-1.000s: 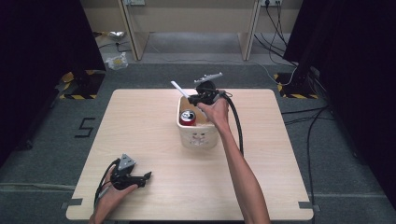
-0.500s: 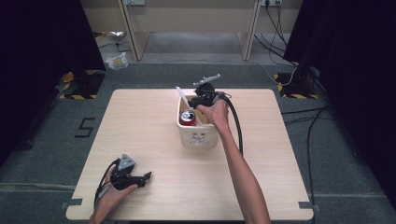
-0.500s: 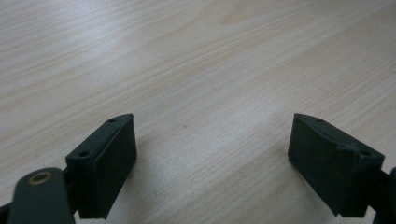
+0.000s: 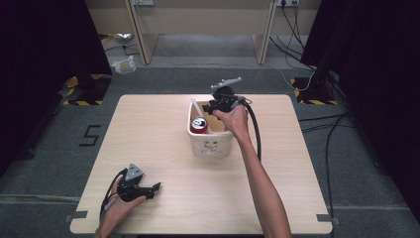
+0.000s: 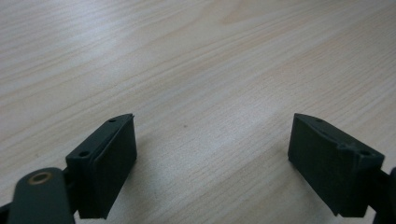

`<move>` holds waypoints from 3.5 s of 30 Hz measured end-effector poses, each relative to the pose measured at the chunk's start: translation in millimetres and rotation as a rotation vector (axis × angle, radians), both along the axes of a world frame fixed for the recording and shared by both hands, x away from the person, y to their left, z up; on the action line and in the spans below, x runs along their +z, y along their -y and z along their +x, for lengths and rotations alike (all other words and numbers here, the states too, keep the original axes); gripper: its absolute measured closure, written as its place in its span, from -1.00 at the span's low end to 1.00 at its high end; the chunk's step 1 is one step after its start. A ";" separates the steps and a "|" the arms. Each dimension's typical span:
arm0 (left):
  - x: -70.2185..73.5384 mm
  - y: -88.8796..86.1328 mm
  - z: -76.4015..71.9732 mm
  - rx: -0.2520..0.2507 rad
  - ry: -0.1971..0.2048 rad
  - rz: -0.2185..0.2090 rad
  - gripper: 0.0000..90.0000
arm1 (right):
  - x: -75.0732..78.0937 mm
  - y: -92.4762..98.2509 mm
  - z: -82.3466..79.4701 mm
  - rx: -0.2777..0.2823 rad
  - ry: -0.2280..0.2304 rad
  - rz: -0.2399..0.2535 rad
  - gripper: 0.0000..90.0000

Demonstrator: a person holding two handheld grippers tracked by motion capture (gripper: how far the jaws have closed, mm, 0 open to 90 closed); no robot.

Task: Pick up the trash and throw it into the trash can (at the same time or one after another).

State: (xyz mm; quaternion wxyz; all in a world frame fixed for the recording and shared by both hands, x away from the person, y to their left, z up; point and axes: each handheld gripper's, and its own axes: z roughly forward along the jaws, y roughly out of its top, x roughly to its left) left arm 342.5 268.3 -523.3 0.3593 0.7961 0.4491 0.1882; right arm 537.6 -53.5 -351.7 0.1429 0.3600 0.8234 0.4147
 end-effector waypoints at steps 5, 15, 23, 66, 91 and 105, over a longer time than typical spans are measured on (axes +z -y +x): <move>0.0 0.0 0.0 0.000 0.000 0.001 -0.67 | 2.5 9.0 -5.3 -0.020 0.015 0.017 0.07; 0.0 0.2 -0.1 0.002 0.001 0.000 -0.68 | 6.4 33.7 -17.4 -0.066 0.050 0.042 -0.22; 0.0 0.2 -0.1 0.002 0.001 0.000 -0.68 | 7.0 54.5 -29.2 -0.098 0.065 0.056 -0.32; -0.2 0.4 -0.1 0.004 0.002 -0.001 -0.68 | -11.3 139.1 -80.3 -0.200 0.119 0.078 -0.44; -0.2 0.4 -0.1 0.004 0.002 -0.001 -0.68 | -33.8 164.3 -108.5 -0.223 0.117 0.054 -0.46; -0.2 0.4 -0.1 0.005 0.002 0.000 -0.68 | -45.1 168.2 -123.0 -0.222 0.118 0.020 -0.47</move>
